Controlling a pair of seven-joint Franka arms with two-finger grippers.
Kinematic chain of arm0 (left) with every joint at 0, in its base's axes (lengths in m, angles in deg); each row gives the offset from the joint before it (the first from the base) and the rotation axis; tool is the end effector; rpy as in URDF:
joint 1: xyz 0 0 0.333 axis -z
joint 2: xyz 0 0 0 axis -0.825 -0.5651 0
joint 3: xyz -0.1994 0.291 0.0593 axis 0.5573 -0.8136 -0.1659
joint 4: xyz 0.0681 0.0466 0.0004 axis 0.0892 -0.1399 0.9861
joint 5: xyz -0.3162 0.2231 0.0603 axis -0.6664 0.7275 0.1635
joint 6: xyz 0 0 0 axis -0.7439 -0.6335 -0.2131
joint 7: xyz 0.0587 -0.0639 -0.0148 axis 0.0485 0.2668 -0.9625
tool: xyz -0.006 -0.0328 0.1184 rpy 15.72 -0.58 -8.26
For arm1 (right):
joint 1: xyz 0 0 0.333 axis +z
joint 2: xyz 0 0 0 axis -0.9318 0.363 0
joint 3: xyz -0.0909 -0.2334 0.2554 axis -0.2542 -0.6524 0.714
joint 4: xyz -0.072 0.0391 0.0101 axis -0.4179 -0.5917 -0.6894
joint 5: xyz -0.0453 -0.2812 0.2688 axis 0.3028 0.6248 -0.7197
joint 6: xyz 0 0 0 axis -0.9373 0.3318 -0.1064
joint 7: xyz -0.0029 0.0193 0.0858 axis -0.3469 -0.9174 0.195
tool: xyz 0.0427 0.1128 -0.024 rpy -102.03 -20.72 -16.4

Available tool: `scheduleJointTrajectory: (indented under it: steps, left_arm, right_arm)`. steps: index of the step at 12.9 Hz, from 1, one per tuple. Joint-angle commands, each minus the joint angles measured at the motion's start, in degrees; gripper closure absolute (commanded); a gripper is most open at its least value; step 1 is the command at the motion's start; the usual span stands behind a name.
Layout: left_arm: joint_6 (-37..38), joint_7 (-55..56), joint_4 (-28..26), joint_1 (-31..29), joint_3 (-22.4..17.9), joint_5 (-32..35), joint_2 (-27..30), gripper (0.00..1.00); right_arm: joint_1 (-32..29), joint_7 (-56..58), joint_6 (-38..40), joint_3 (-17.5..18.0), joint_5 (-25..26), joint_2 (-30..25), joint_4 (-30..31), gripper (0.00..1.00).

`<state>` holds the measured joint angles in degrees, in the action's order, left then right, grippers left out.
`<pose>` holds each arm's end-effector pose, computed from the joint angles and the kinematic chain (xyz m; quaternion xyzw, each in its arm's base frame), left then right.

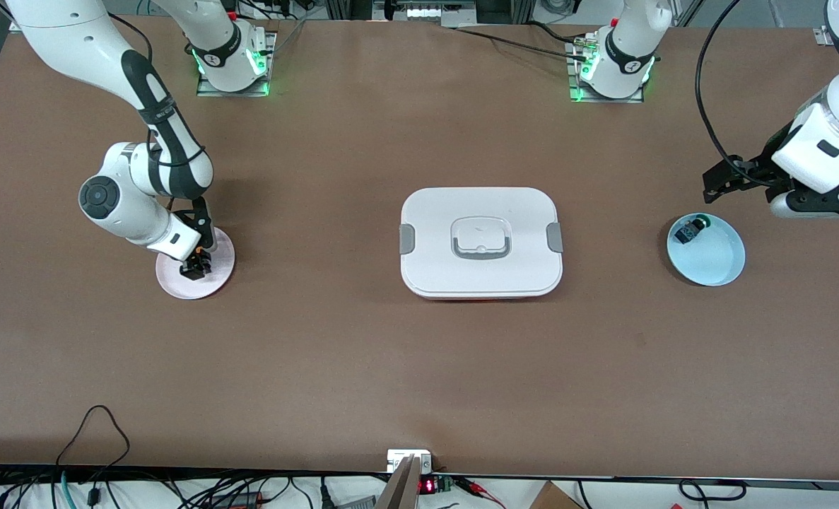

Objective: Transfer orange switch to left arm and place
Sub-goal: 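Close the right gripper on the orange switch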

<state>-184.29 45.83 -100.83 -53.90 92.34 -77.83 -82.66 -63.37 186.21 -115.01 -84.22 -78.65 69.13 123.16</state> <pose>0.5703 -0.0402 0.6119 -0.9999 -0.0091 0.0037 0.0111 0.5677 0.0094 0.2046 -0.5815 -0.8135 0.0023 0.0078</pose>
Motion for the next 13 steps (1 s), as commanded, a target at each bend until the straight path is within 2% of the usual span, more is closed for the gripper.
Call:
scheduleJointTrajectory:
  steps: [1,2,4,8,10,13]
  left_arm:
    - [0.67,-1.10,1.72,-0.29,0.07,-1.35,-0.87,0.00]
    - [0.67,-1.10,1.72,-0.29,0.07,-1.35,-0.87,0.00]
    - [0.67,-1.10,1.72,-0.29,0.07,-1.35,-0.87,0.00]
    - [0.67,-1.10,1.72,-0.29,0.07,-1.35,-0.87,0.00]
    - [0.67,-1.10,1.72,-0.29,-0.02,-1.35,-0.87,0.00]
    - [0.67,-1.10,1.72,-0.29,0.07,-1.35,-0.87,0.00]
  right_arm:
    - [-0.42,3.48,-3.31,0.32,-1.48,0.09,1.06,0.34]
    - [-0.42,3.48,-3.31,0.32,-1.48,0.09,1.06,0.42]
    - [-0.33,3.91,-3.31,0.41,-1.48,0.01,0.88,0.49]
    - [-0.24,3.57,-1.99,1.11,-1.57,-1.04,0.18,0.53]
    - [-0.15,1.38,4.30,1.20,-2.53,-1.23,-3.22,0.53]
    - [0.20,-1.96,17.75,2.95,-9.46,-1.31,-10.08,0.53]
